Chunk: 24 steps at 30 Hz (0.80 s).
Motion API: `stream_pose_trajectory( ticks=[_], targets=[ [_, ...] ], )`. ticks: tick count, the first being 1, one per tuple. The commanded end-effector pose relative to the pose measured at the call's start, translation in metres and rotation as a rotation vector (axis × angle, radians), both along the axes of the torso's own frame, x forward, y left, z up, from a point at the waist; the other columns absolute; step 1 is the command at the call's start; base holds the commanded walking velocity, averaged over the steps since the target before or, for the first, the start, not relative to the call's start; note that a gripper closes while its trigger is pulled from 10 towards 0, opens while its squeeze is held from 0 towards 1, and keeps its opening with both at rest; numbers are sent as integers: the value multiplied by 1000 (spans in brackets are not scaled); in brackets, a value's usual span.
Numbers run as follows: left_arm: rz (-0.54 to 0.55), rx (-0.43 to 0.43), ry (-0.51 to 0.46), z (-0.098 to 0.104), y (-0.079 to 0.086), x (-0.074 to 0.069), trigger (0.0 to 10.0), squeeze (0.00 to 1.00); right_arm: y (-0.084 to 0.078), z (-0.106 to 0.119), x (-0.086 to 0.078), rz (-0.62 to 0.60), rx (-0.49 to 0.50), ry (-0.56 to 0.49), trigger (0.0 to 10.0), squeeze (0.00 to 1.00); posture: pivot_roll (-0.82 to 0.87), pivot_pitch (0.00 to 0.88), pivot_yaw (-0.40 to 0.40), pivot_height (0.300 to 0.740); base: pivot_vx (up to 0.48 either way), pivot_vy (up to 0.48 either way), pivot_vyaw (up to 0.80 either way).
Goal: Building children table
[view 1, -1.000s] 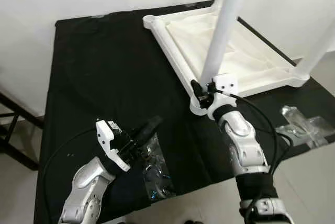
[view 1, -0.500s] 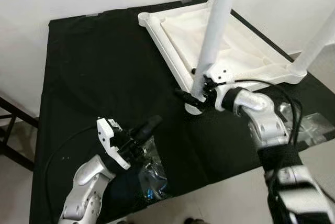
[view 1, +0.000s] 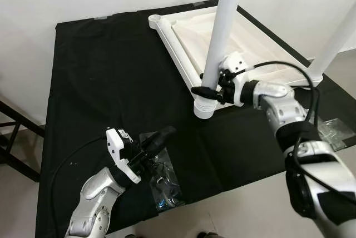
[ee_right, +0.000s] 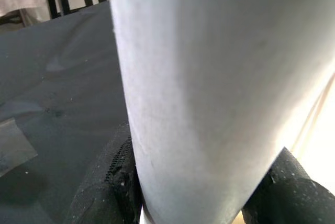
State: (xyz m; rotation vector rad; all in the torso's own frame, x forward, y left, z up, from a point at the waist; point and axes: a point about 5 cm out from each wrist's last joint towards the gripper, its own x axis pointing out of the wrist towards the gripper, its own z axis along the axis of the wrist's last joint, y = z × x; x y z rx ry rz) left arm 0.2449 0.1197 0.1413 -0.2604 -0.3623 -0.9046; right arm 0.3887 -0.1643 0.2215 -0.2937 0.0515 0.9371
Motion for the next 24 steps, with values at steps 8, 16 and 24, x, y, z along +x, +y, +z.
stream_pose_trajectory(
  ticks=[8,16,24],
  targets=[
    [-9,12,6,-1,1,-3,10000,0,-16,-8,-1,-63,-6,-34,0,0,64,157,-23,740,0,0,0],
    [-12,14,6,1,4,-3,10000,0,7,-65,-19,-720,143,-30,0,0,66,175,-24,740,0,0,0],
    [-17,21,6,0,3,-1,10000,0,46,-90,-48,-703,149,13,0,0,48,158,-24,740,0,0,0]
  ],
)
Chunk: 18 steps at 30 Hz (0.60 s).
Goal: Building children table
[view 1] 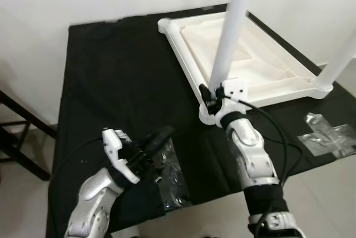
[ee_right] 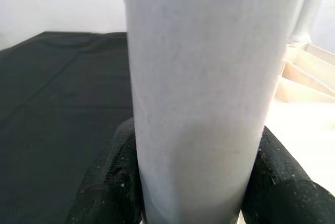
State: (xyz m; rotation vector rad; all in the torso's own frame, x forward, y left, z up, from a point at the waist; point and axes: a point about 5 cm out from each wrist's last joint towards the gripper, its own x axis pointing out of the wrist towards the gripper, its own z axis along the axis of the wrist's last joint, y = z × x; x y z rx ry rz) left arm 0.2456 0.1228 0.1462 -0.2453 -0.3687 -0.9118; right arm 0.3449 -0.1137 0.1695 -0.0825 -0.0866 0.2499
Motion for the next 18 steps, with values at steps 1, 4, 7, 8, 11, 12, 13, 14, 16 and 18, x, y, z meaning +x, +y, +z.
stream_pose_trajectory(
  ticks=[1,4,7,8,11,12,13,14,16,18],
  targets=[
    [-16,9,20,-5,0,-1,10000,0,-10,-34,2,-31,-84,167,2863,0,45,154,-26,740,0,0,0],
    [-14,7,19,-5,-1,-1,10000,0,-16,-25,11,-37,-78,149,10000,0,47,153,-29,740,0,0,0],
    [-12,5,19,-5,-1,-1,10000,0,-17,-18,13,-34,-78,137,10000,1000,48,151,-31,740,0,0,0],
    [-12,5,19,-5,-2,-1,10000,0,-16,-15,12,-34,-73,134,10000,1000,48,151,-31,740,0,0,0],
    [-15,5,21,-5,-3,-1,10000,0,-15,-4,10,-4,-80,124,10000,1000,48,150,-31,740,0,0,0],
    [-15,5,21,-5,-3,-1,10000,0,-15,-4,10,-4,-80,124,10000,1000,48,150,-31,740,0,0,0],
    [-17,5,21,-5,-3,-1,10000,0,-15,3,12,55,-84,107,10000,557,49,150,-33,740,0,0,0],
    [-17,5,21,-5,-3,-1,10000,0,-15,3,12,55,-84,107,10000,557,49,150,-33,740,0,0,0],
    [-20,7,21,-6,-4,-1,10000,0,-12,24,14,273,-101,39,10000,0,44,148,-36,740,0,0,0],
    [-21,5,22,-6,-5,-1,10000,0,-13,42,13,518,-132,-13,10000,0,37,142,-36,740,0,0,0]
  ],
)
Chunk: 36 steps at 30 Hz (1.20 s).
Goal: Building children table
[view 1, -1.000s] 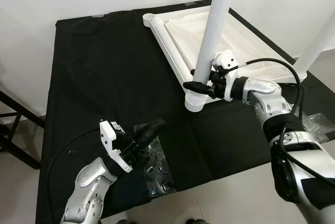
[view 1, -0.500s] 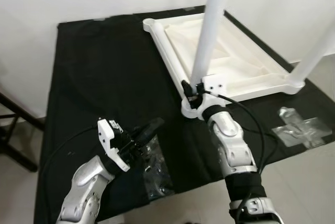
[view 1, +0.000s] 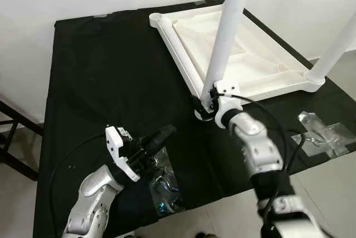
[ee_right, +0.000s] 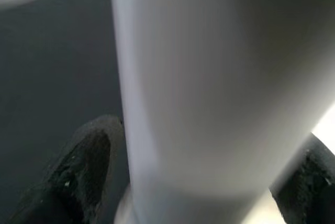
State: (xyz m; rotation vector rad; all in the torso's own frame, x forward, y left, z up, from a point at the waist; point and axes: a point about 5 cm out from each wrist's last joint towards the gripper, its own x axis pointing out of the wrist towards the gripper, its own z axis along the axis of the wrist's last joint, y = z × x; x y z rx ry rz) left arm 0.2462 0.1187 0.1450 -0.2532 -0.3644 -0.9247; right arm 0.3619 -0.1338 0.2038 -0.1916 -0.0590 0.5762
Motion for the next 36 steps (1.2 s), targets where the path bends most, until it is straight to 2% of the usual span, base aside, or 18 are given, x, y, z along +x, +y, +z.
stream_pose_trajectory(
  ticks=[1,2,3,4,5,10,11,20,24,27,28,30,31,32,33,34,35,36],
  targets=[
    [-6,9,17,-5,-1,-1,10000,0,7,7,-4,200,1,-25,10000,0,37,142,-36,740,0,0,0],
    [-8,7,19,-5,-2,-1,10000,0,3,10,-3,275,-34,-30,10000,0,37,142,-36,740,0,0,0],
    [-8,7,19,-5,-2,-1,10000,0,3,10,-3,275,-34,-30,10000,0,37,142,-36,740,0,0,0],
    [-10,6,20,-6,-2,-1,10000,0,-9,10,3,341,-98,2,10000,0,42,136,-36,740,0,0,0],
    [-11,7,20,-6,-2,-1,10000,0,-13,11,6,355,-116,11,10000,0,42,136,-36,740,0,0,0],
    [-11,8,20,-6,-2,-2,10000,0,-17,15,11,403,-98,48,10000,0,46,135,-36,740,0,0,0],
    [-11,9,21,-6,-2,-2,10000,0,-19,16,14,398,-83,62,0,0,48,136,-36,740,0,0,0],
    [-9,7,21,-5,-2,-4,10000,0,-28,18,18,354,-19,71,0,0,49,149,-34,740,0,0,0],
    [-12,6,23,-5,-1,-4,10000,0,-35,9,17,337,-25,72,0,0,39,153,-33,740,0,0,0],
    [-14,4,23,-5,-1,-4,10000,0,-37,0,15,296,13,83,0,0,32,154,-33,740,0,0,0],
    [-15,4,24,-5,0,-4,10000,0,-35,-11,12,223,29,101,0,0,28,154,-35,740,0,0,0],
    [-15,4,24,-5,1,-4,10000,0,-24,-39,3,-16,10,113,0,0,21,160,-34,740,0,0,0],
    [-15,4,24,-5,1,-4,10000,0,-24,-39,3,-16,10,113,0,0,21,160,-34,740,0,0,0],
    [-14,3,24,-4,2,-4,10000,0,-3,-57,-14,-160,145,141,0,0,9,166,-24,740,0,0,0],
    [-14,3,24,-4,3,-3,10000,0,7,-66,-27,-262,247,173,0,0,9,166,-24,740,0,0,0],
    [-14,3,24,-4,3,-3,10000,0,19,-69,-39,-284,246,161,0,0,13,167,-19,740,0,0,0],
    [-14,3,24,-4,3,-3,10000,0,19,-69,-39,-284,246,161,0,0,13,167,-19,740,0,0,0],
    [-15,3,25,-4,3,-3,10000,0,27,-69,-45,-287,231,143,0,0,13,167,-19,740,0,0,0]
  ],
)
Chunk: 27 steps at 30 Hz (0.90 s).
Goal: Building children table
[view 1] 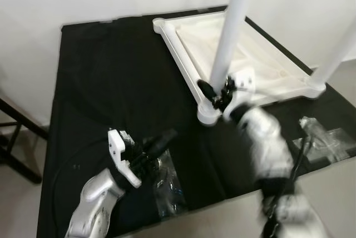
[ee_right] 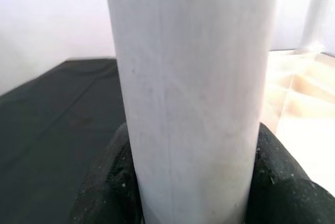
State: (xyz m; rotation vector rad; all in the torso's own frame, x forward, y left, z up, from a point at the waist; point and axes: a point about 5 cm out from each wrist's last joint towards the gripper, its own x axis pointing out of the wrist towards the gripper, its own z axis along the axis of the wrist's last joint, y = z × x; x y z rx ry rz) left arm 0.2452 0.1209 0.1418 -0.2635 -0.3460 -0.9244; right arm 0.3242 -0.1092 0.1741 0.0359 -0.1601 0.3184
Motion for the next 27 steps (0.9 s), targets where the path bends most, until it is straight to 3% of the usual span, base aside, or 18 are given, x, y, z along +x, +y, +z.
stream_pose_trajectory(
  ticks=[1,5,6,8,9,12,14,15,17,18,22,27],
  targets=[
    [-13,5,5,-1,1,-1,10000,0,10,-34,-6,33,-48,164,0,0,-5,165,-12,740,0,0,0],
    [-19,-1,9,-1,-1,0,10000,0,11,-32,4,79,-93,159,0,0,3,165,-31,740,0,0,0],
    [-14,-2,7,-1,0,0,10000,0,10,-32,5,71,-109,164,10000,0,2,166,-30,740,0,0,0],
    [-8,-3,6,0,0,0,10000,0,10,-30,5,68,-112,161,10000,0,2,166,-30,740,0,0,0],
    [-4,-3,5,0,0,0,10000,0,11,-25,5,109,-112,143,10000,1000,7,165,-32,740,0,0,0],
    [-3,-2,4,0,-1,0,10000,0,11,-21,6,144,-110,128,10000,1000,6,163,-30,740,0,0,0],
    [-13,-3,8,-1,-2,0,10000,0,8,-4,13,207,-108,87,10000,1000,6,162,-29,740,0,0,0],
    [-16,-4,9,-1,-2,0,10000,0,7,3,16,269,-100,77,10000,922,4,159,-29,740,0,0,0],
    [-18,-4,10,-1,-3,0,10000,0,7,8,16,310,-96,70,10000,922,4,159,-29,740,0,0,0],
    [-19,-5,10,-1,-3,0,10000,0,6,16,18,359,-116,39,10000,0,4,160,-30,740,0,0,0],
    [-20,-7,11,-1,-2,1,10000,0,6,42,21,561,-203,-48,10000,0,7,160,-31,740,0,0,0],
    [-18,-4,11,-1,-2,0,10000,0,1,50,27,720,-291,-49,10000,0,18,158,-33,740,0,0,0]
  ],
)
